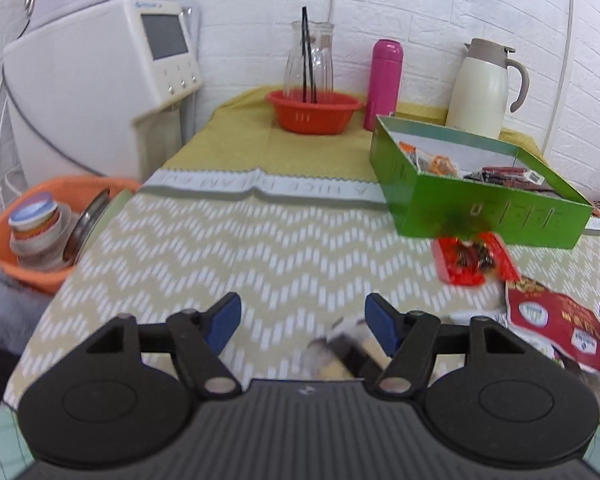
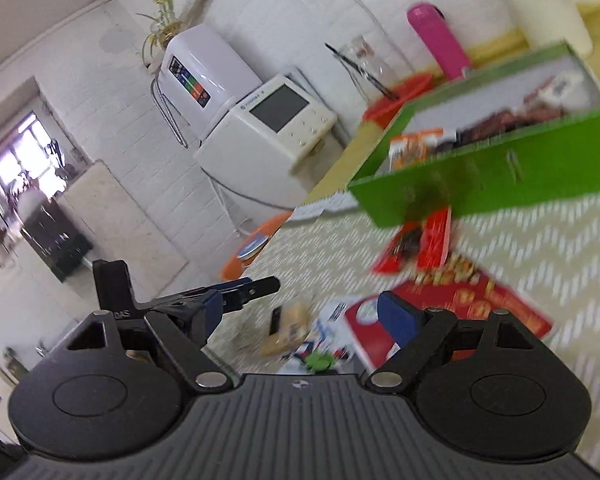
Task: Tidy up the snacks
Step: 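Grasp the cracker pack with the left gripper while the right grasps the white printed bag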
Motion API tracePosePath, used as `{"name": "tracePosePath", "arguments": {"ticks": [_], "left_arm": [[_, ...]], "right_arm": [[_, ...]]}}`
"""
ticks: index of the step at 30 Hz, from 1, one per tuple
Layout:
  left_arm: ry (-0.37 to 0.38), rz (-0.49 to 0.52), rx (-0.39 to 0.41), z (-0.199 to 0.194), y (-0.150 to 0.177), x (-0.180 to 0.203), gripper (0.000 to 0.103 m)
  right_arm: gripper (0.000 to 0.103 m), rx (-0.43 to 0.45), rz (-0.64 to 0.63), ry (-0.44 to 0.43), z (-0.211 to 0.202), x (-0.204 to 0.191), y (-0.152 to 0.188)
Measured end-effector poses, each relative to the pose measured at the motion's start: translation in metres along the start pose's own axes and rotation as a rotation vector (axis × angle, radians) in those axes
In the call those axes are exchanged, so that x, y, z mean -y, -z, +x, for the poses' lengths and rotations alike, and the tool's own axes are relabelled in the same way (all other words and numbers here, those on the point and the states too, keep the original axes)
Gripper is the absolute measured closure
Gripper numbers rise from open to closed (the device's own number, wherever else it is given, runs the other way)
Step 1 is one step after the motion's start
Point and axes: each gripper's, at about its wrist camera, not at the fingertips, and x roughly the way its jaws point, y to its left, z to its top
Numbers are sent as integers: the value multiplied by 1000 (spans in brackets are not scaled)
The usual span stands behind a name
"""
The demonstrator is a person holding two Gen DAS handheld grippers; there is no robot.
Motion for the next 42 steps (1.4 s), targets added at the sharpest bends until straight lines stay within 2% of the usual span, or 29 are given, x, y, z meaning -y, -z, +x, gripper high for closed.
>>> {"name": "tracePosePath", "arguments": {"ticks": [4, 7, 9, 12, 14, 17, 22, 27, 30, 33, 35, 37, 41, 42], "left_arm": [[-8, 4, -15, -7, 9, 2, 35], [2, 1, -19, -10, 12, 6, 35], [9, 2, -25, -10, 14, 11, 35], [4, 13, -35, -8, 16, 19, 35], [-9, 29, -43, -6, 19, 24, 35], [2, 44, -40, -4, 22, 30, 34], [15, 51, -44, 3, 21, 38, 30], [43, 25, -81, 13, 13, 37, 24], [51, -3, -148, 21, 6, 35, 22], [34, 41, -173, 22, 5, 43, 22], [17, 83, -171, 21, 9, 48, 22], [15, 83, -160, 19, 11, 48, 22], [22, 88, -129, 15, 16, 47, 27], [30, 90, -120, 14, 17, 47, 32]], "right_arm": [[0, -33, 256, -55, -1, 23, 15], [0, -56, 312, -45, 3, 27, 22], [0, -35, 258, 16, 2, 23, 20], [0, 56, 150, 173, -3, 18, 8], [0, 78, 125, 221, -1, 14, 2], [0, 25, 42, 219, 10, -5, 5], [0, -42, -147, 373, 42, -39, 23], [0, -77, -355, 479, 67, -58, 43], [0, -95, -470, 521, 81, -68, 53], [0, -104, -522, 572, 96, -73, 58], [0, -98, -546, 609, 103, -74, 62], [0, -90, -582, 643, 109, -76, 64], [0, -65, -592, 613, 105, -73, 62], [0, -62, -598, 613, 103, -74, 63]]}}
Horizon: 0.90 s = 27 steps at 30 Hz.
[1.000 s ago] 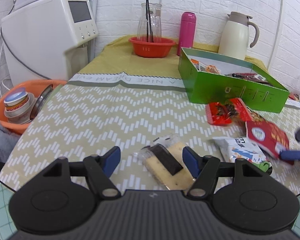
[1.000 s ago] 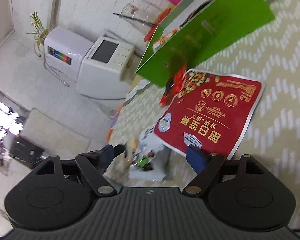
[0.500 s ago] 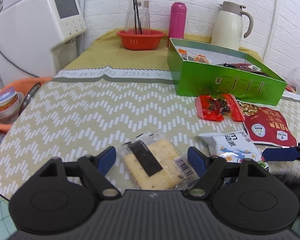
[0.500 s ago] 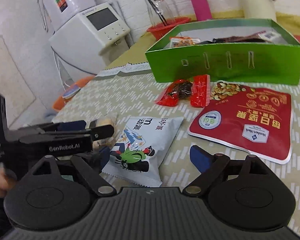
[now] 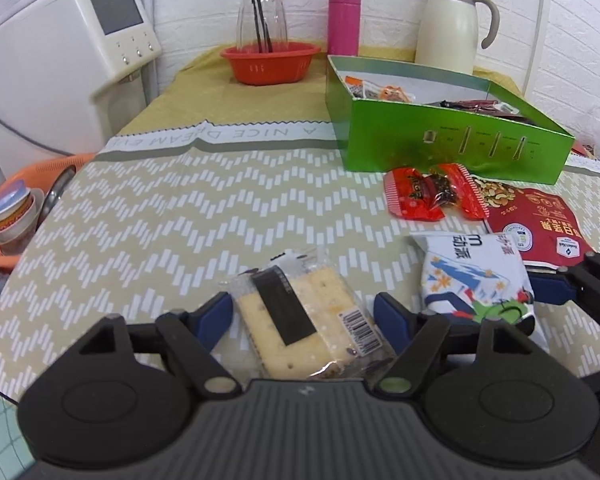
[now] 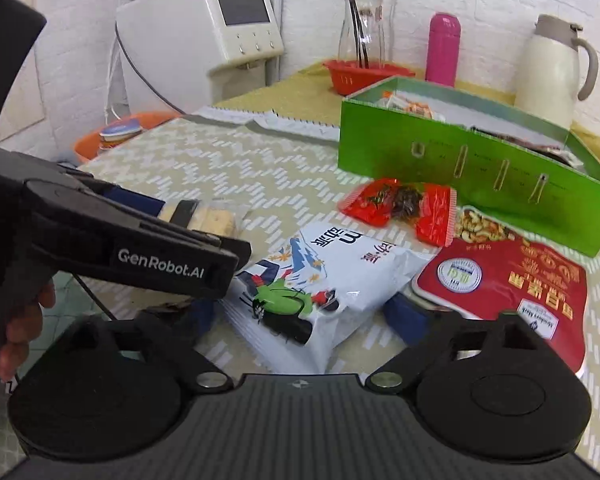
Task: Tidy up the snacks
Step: 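Grasp the cracker pack with the left gripper while the right grasps the white printed bag, then place the cracker pack and white bag into the green box, open both grippers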
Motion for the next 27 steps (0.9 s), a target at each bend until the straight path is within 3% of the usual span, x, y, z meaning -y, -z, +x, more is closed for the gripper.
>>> {"name": "tracePosePath", "arguments": {"ticks": [1, 5, 10, 19, 27], "left_arm": [[-1, 0, 6, -1, 1, 0, 35], [1, -24, 21, -3, 2, -3, 37], [-14, -41, 47, -8, 4, -6, 37], [13, -81, 68, -16, 5, -9, 37], [39, -52, 111, -21, -11, 10, 37]], "right_arm": [[0, 5, 5, 3, -2, 2, 0], [23, 14, 33, -8, -7, 12, 2], [36, 48, 53, -33, -20, 18, 6], [40, 121, 17, -5, -47, 25, 10], [40, 182, 17, 24, -65, 47, 10]]}}
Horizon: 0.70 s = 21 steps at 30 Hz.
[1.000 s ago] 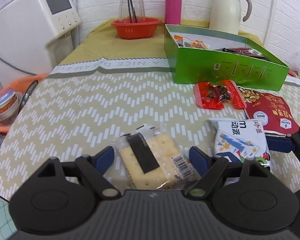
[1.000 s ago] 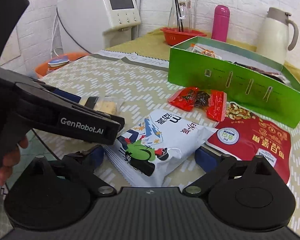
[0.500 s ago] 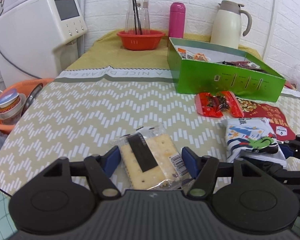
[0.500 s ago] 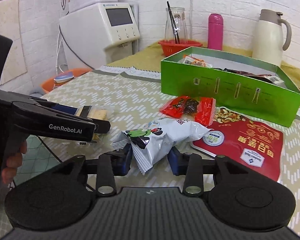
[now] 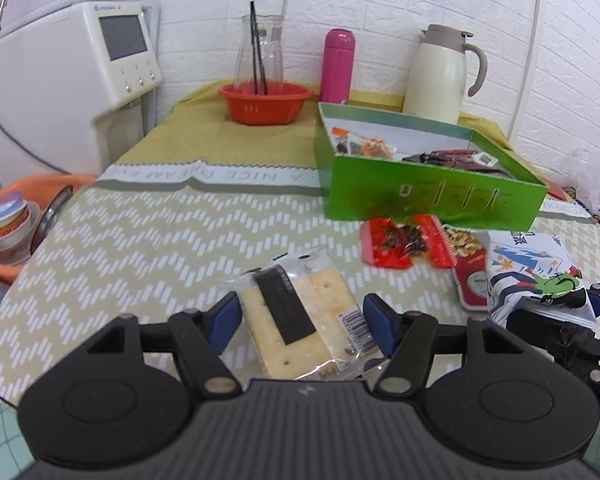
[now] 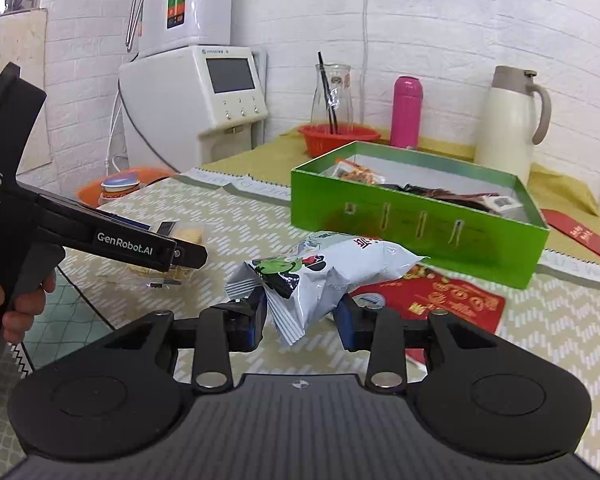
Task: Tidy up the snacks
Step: 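Place the cracker pack and white bag into the green box, open both grippers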
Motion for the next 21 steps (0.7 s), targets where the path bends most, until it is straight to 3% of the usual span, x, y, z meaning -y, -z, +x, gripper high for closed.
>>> {"name": "tracePosePath", "arguments": {"ticks": [10, 15, 21], "left_arm": [[63, 34, 31, 32, -42, 38, 37], [75, 55, 72, 61, -81, 58, 37], [74, 68, 81, 107, -117, 72, 37]], "right_arm": [[40, 88, -1, 43, -7, 55, -17], [40, 150, -30, 93, 17, 92, -47], [39, 153, -16, 103, 61, 134, -64]]}}
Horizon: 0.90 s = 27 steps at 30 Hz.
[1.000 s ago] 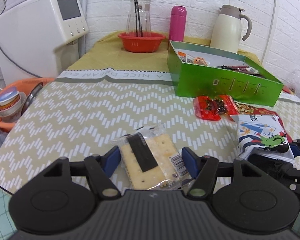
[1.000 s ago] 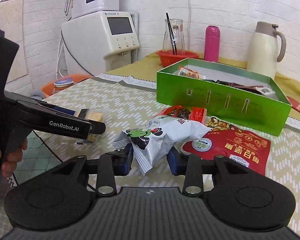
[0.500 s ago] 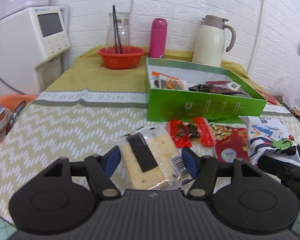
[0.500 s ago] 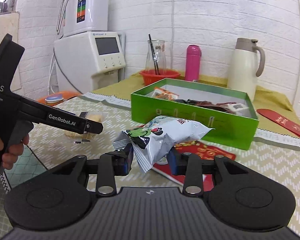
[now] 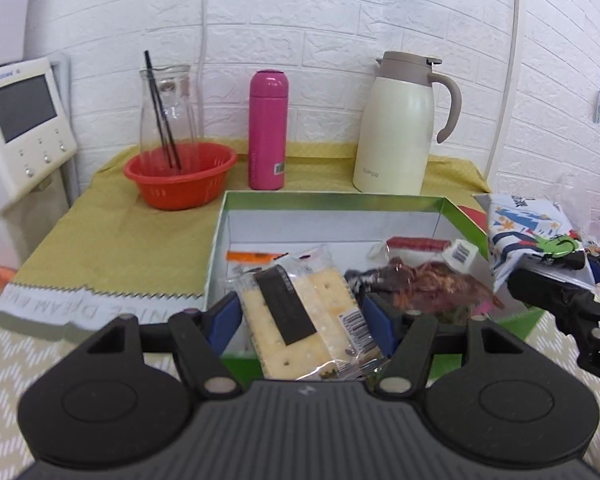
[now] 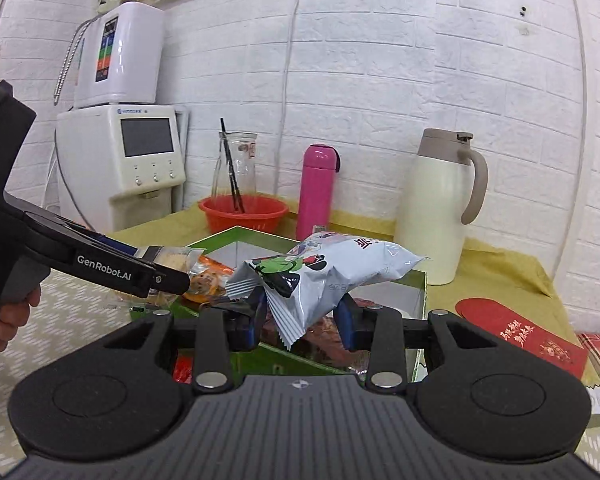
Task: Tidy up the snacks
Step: 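Place the cracker pack and white bag into the green box, open both grippers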
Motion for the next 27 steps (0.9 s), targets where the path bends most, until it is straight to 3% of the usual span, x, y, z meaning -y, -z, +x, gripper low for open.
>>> {"name": "tracePosePath", "arguments": {"ticks": [10, 12, 17, 19, 24, 27], "left_arm": [[2, 51, -31, 49, -6, 7, 37], [6, 49, -27, 51, -6, 5, 37], [-17, 58, -29, 62, -11, 2, 31], [-36, 60, -26, 66, -12, 2, 26], [-46, 67, -11, 56, -12, -2, 23], [-69, 75, -4, 44, -8, -4, 22]], "right_arm": [[39, -99, 112, -21, 51, 26, 7], [43, -100, 104, -21, 55, 27, 7], [43, -126, 101, -24, 67, 29, 7], [38, -144, 119, -26, 71, 32, 7], [0, -120, 154, -42, 52, 33, 5], [0, -99, 142, -46, 37, 31, 2]]}}
